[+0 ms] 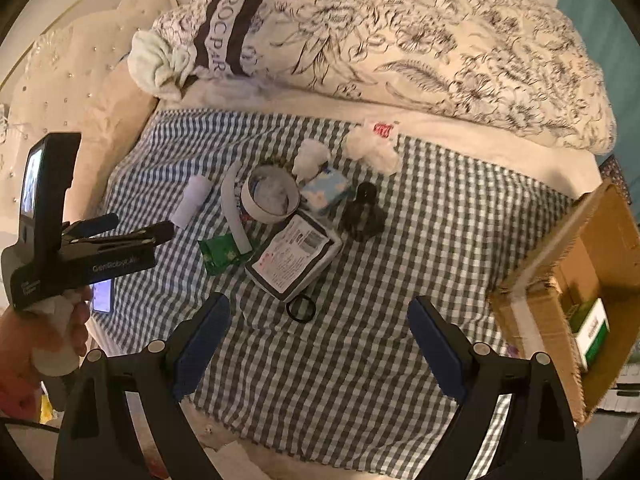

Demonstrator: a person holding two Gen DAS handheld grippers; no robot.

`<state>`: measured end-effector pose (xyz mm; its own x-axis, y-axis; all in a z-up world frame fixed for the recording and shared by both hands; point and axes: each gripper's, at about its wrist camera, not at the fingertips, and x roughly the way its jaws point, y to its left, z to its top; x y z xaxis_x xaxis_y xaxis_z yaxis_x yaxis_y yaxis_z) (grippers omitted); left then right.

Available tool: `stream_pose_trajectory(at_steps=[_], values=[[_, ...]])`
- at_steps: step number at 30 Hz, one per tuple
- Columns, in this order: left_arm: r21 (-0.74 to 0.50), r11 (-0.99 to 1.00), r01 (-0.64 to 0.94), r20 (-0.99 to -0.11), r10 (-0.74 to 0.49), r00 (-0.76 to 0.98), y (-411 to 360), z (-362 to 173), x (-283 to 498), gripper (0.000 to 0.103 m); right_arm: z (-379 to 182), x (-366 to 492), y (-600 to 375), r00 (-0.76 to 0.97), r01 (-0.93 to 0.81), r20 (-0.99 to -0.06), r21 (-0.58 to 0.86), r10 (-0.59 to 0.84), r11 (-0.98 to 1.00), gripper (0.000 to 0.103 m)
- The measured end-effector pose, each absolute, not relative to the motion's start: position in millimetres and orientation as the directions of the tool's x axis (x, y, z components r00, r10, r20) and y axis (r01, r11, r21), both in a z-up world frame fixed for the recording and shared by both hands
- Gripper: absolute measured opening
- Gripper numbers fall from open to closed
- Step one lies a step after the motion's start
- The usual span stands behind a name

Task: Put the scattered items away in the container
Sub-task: 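Grasp the white tube with the left tool while the right tool grasps the black ring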

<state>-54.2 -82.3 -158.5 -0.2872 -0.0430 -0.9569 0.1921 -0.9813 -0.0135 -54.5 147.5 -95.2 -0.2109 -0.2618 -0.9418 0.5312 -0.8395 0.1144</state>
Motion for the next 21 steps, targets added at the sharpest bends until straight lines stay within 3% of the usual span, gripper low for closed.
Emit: stream_pose_trajectory(at_steps=[9,16,21], values=[[-0.049,-0.975,0.218,-0.962,-0.013,-0.274,-67.6,-208.2,-89.3,0.099,-153.3,-75.6,139.0,-0.119,0.537,-0.962,0.145,-0.245,-0.831,0.091],[-0.005,-0.959,0.283,-0.969,-0.066,-0.239,-65.2,-253.4,-101.6,0.099,-191.3,-91.1,143.0,-0.069,0.516,-0.973,0.156,-0.222,-0.842,0.091],[-0.008,-0.955,0.298,-0.975,-0.059,-0.213,-67.3,-270.8,-100.9,0.094,-219.1,-89.4,140.8,-0.015,0.524,-0.976,0.179,-0.219,-0.833,0.091]])
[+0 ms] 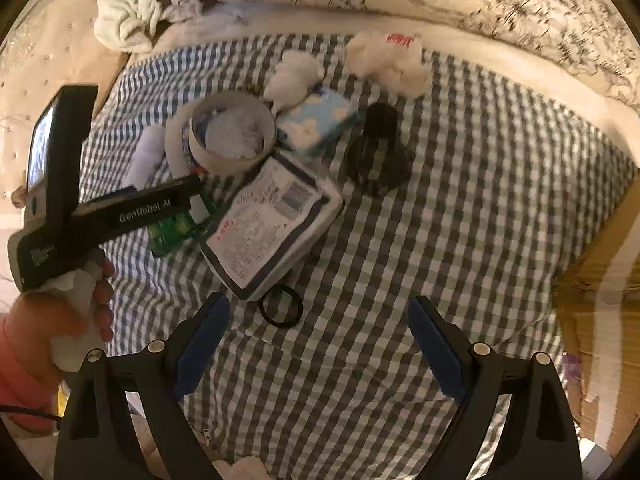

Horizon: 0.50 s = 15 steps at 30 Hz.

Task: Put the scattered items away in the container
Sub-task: 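Grasp the white tube with the left tool while the right tool grasps the black ring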

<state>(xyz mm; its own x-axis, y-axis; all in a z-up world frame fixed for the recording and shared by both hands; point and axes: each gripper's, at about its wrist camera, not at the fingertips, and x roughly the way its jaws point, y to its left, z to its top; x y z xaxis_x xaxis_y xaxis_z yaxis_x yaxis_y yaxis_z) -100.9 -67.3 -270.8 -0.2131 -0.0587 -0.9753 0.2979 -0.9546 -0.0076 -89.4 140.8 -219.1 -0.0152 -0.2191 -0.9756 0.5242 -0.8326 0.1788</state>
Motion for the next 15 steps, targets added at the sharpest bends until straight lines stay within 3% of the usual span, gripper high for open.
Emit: stream_pose_trajectory(at_steps=[6,10,13,15], values=[[-0.010,-0.962,0.273,-0.976,-0.049,-0.211,-62.5,-280.4,-106.7,0.090,-258.1,-80.5,131.1,0.072,0.529,-0.976,0.214,-0.208,-0.821,0.091],[-0.026,-0.968,0.251,-0.983,-0.021,-0.182,-59.9,-288.9,-114.3,0.068,-277.9,-79.2,121.9,0.065,0.543,-0.983,0.178,-0.170,-0.821,0.091],[-0.033,-0.965,0.259,-0.984,-0.014,-0.178,-61.9,-290.5,-115.5,0.067,-292.8,-75.0,115.0,0.075,0.558,-0.985,0.171,-0.156,-0.812,0.090],[-0.029,-0.967,0.255,-0.983,-0.018,-0.182,-62.8,-290.2,-115.9,0.061,-300.6,-70.5,109.3,0.067,0.588,-0.990,0.138,-0.122,-0.797,0.078]])
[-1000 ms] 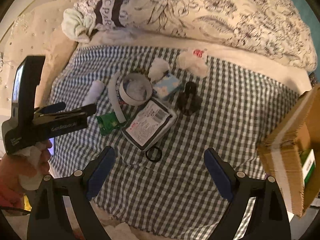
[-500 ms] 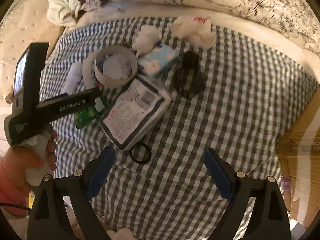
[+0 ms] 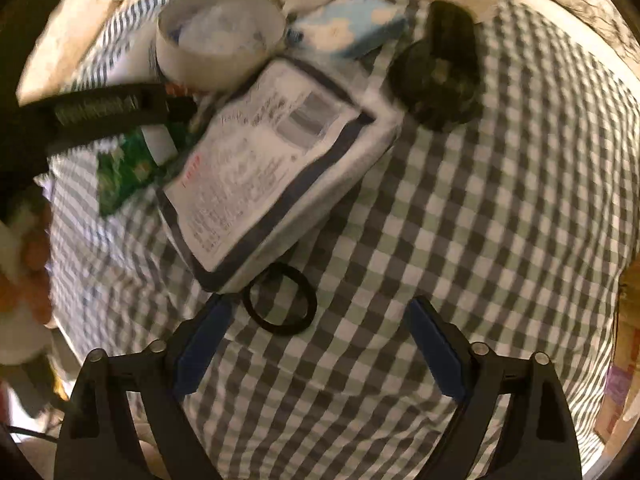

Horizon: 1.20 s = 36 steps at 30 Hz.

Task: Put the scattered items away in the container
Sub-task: 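Grasp the white tube with the left tool while the right tool grasps the black ring, then carry the white tube and black ring to the cardboard box with both tools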

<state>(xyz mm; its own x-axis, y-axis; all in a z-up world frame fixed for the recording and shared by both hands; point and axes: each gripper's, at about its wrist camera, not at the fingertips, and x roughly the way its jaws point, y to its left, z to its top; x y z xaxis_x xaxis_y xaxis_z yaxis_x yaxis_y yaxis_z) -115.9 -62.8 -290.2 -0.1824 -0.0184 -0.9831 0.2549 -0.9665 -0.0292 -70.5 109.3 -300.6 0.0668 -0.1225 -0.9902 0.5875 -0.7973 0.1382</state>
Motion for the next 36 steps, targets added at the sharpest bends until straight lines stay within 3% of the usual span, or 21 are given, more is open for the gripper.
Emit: stream_pose_trajectory(at_steps=[4,8,9,36], values=[[-0.071,-0.969,0.236,-0.982,0.026,-0.189,-64.3,-294.6,-115.5,0.033,-308.7,-65.6,102.3,0.032,0.624,-0.998,0.065,-0.058,-0.779,0.059],[-0.097,-0.971,0.218,-0.974,0.048,-0.219,-64.4,-287.3,-110.5,0.017,-301.0,-68.0,106.5,0.045,0.615,-0.997,0.083,-0.071,-0.784,0.009],[-0.106,-0.971,0.213,-0.971,0.054,-0.234,-64.6,-282.5,-108.7,0.016,-298.0,-67.7,107.6,0.048,0.619,-0.996,0.086,-0.073,-0.780,0.007],[-0.130,-0.987,0.094,-0.891,0.075,-0.448,-59.2,-111.3,-45.8,0.016,-128.4,-32.6,166.4,-0.125,0.538,-0.953,0.170,-0.277,-0.826,0.005]])
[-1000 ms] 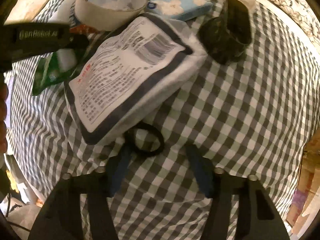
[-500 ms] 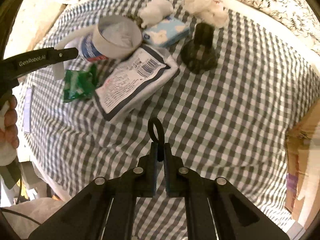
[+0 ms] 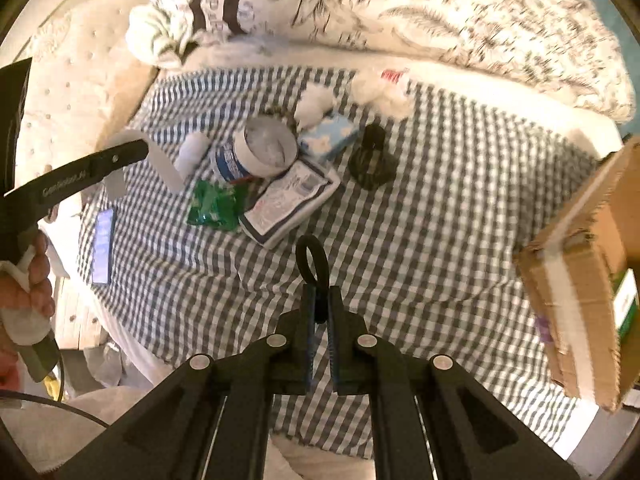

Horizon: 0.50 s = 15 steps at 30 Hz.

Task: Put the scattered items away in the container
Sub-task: 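Carry the white tube and black ring to the cardboard box with both tools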

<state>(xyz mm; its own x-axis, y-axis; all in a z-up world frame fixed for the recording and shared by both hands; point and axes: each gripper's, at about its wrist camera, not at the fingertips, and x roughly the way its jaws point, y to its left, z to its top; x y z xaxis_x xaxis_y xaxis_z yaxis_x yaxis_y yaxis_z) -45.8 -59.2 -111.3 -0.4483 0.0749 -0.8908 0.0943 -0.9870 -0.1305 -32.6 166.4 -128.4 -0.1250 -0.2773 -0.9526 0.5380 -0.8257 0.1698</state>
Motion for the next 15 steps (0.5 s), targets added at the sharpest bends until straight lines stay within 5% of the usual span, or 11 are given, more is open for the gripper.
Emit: stream_pose_trajectory(at_steps=[15], values=[[-0.141,-0.985,-0.101,-0.832,0.173,-0.527,-2.8,-29.5,-17.6,0.016,-32.9,-12.1,201.8,-0.295,0.518,-0.900,0.131,-0.320,-0.846,0.005]])
